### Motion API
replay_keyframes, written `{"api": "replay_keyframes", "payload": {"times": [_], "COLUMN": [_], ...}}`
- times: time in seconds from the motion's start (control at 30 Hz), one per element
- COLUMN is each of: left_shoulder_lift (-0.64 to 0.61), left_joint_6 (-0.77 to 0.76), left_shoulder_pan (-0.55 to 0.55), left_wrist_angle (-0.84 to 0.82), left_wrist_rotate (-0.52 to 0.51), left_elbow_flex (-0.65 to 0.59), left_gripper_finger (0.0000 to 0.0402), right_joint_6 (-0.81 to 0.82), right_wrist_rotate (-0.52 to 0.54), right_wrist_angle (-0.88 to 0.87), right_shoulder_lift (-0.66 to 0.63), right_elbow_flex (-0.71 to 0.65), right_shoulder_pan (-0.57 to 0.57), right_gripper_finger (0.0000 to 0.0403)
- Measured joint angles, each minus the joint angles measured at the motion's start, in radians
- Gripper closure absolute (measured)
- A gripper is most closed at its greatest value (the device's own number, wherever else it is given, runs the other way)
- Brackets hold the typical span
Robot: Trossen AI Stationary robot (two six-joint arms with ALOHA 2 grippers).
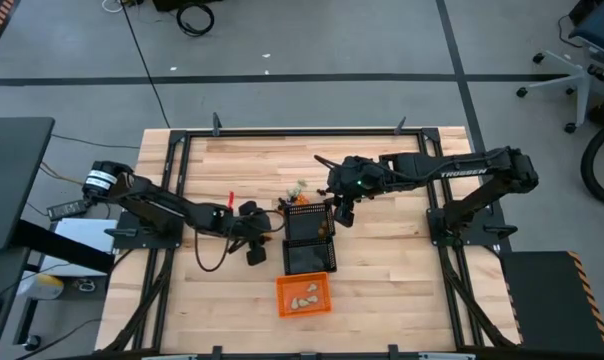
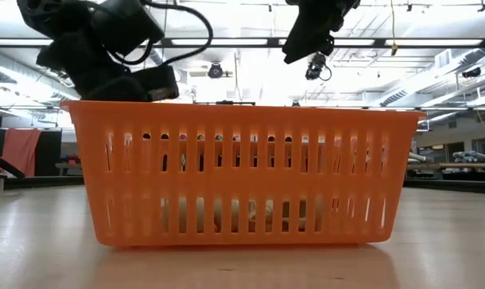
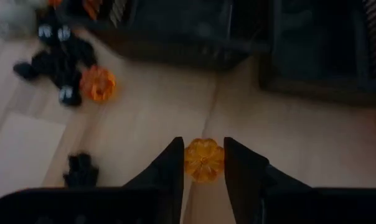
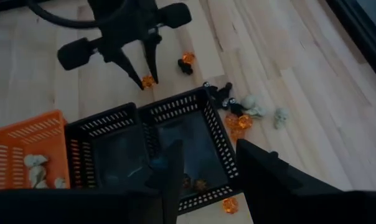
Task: Sort Halloween decoration
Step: Put the orange pumpkin toy into the top black bin
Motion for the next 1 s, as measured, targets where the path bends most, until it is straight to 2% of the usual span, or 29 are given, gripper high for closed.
{"api": "replay_keyframes", "payload": {"times": [0.33, 0.73, 1.0], "left_shoulder_lift": [-0.008, -0.008, 0.015], "left_joint_6": [0.025, 0.061, 0.146], "left_shoulder_pan": [0.009, 0.037, 0.069], "left_wrist_angle": [-0.007, -0.011, 0.145], "left_wrist_rotate": [-0.017, -0.02, -0.019], "left_elbow_flex": [0.057, 0.135, 0.143], "left_gripper_finger": [0.0308, 0.0308, 0.0308], "right_joint_6": [0.027, 0.006, 0.079], "right_wrist_rotate": [0.079, 0.023, 0.075], "right_wrist_angle": [-0.08, -0.098, -0.072], "right_shoulder_lift": [0.0, 0.0, 0.0], "right_elbow_flex": [0.0, 0.0, 0.0], "right_shoulder_pan": [-0.047, -0.078, -0.078], "right_gripper_finger": [0.0253, 0.0253, 0.0253]}}
